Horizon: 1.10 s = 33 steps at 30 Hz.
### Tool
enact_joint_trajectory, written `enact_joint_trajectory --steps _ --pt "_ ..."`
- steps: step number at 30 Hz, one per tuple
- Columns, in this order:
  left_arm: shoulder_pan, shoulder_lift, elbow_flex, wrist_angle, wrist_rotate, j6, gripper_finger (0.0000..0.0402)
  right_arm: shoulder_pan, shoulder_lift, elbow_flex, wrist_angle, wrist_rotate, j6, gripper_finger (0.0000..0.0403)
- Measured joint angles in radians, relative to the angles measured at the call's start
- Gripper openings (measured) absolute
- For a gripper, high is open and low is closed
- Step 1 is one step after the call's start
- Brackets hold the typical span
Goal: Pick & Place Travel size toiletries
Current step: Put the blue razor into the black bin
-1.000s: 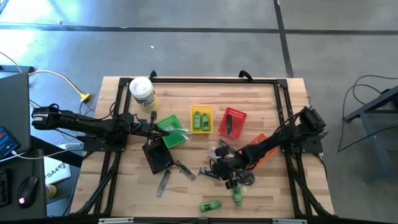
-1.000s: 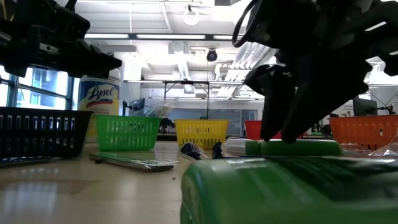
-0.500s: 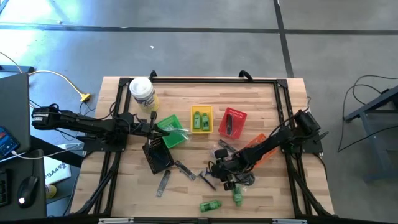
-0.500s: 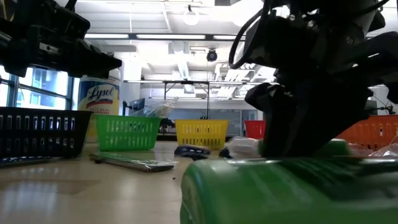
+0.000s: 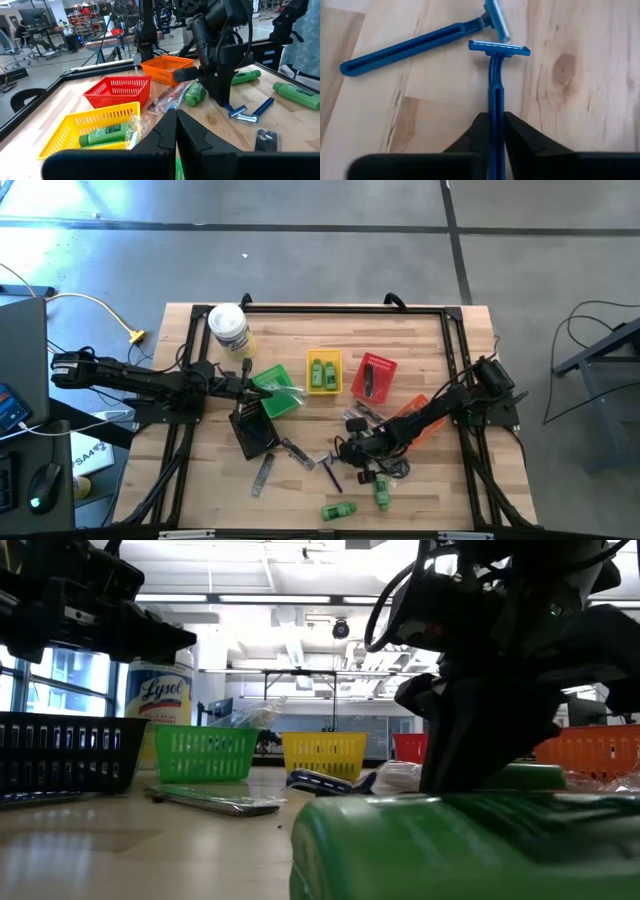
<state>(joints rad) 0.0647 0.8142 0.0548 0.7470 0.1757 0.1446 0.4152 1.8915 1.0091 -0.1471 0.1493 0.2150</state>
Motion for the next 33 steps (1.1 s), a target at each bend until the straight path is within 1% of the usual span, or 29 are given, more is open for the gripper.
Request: enact_joint_trajectory --steps 1,2,7,10,13,15,18,20,23,28,30,33 --pt "0.0 0.0 0.0 0.006 0.0 0.003 0.0 0.0 -0.004 0.0 0.0 0.015 0.0 0.0023" --pt "0.0 0.0 0.0 0.011 0.0 0.004 0.0 0.0 -0.005 0.0 0.003 0.034 0.0 0.0019" --pt "0.0 0.0 0.0 0.013 0.0 0.005 0.0 -0.005 -0.038 -0.003 0.023 0.095 -0.011 0.0033" --pt "0.0 0.0 0.0 0.014 0.0 0.005 0.0001 -0.008 -0.083 -0.003 0.031 0.129 -0.038 0.0029" --pt "0.0 0.0 0.0 0.024 0.012 0.005 0.0006 -0.013 -0.136 -0.003 0.092 0.155 -0.094 0.002" --pt "0.0 0.0 0.0 0.048 0.035 0.005 0.0013 -0.022 -0.165 -0.002 0.193 0.153 -0.153 0.002" --pt "-0.018 0.0 0.0 0.086 0.052 0.005 0.0034 -0.053 -0.172 -0.001 0.35 0.071 -0.216 0.0025" --pt "-0.058 0.001 0.0 0.104 0.05 0.015 0.0055 -0.083 -0.172 -0.002 0.449 0.006 -0.242 0.0026" --pt "-0.132 0.01 0.007 0.126 0.033 0.069 0.0095 -0.128 -0.175 -0.001 0.565 -0.061 -0.274 0.0024" --pt "-0.238 0.048 0.074 0.126 -0.058 0.094 0.0158 -0.197 -0.175 -0.001 0.718 -0.148 -0.31 0.0023" --pt "-0.259 0.074 0.109 0.125 -0.088 0.094 0.0172 -0.223 -0.171 0.0 0.753 -0.171 -0.314 0.0024" --pt "-0.27 0.123 0.162 0.126 -0.1 0.081 0.0179 -0.249 -0.166 0.0 0.776 -0.175 -0.315 0.0024"
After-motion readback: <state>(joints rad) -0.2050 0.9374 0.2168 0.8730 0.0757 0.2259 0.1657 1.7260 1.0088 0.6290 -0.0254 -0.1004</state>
